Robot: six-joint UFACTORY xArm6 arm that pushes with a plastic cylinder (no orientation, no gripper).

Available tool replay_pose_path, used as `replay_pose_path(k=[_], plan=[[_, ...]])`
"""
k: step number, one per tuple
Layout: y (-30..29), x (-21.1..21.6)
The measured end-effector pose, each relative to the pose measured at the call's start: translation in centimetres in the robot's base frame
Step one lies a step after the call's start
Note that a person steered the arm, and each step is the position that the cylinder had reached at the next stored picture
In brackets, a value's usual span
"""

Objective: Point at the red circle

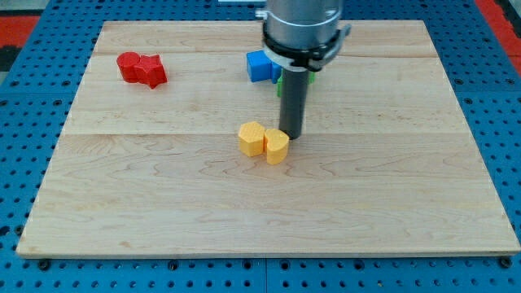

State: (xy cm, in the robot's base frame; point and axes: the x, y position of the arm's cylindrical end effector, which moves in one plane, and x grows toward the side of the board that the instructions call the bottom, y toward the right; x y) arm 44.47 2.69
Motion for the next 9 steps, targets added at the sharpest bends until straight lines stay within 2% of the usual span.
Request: replay_pose_path(k=[2, 3, 4, 6, 8, 9], plan=[[-1.6, -0.2], [-2.4, -3.2], [-4.2, -8.0], [-11.7, -14.7], [-15.6, -18.3], [-15.6, -18.3]])
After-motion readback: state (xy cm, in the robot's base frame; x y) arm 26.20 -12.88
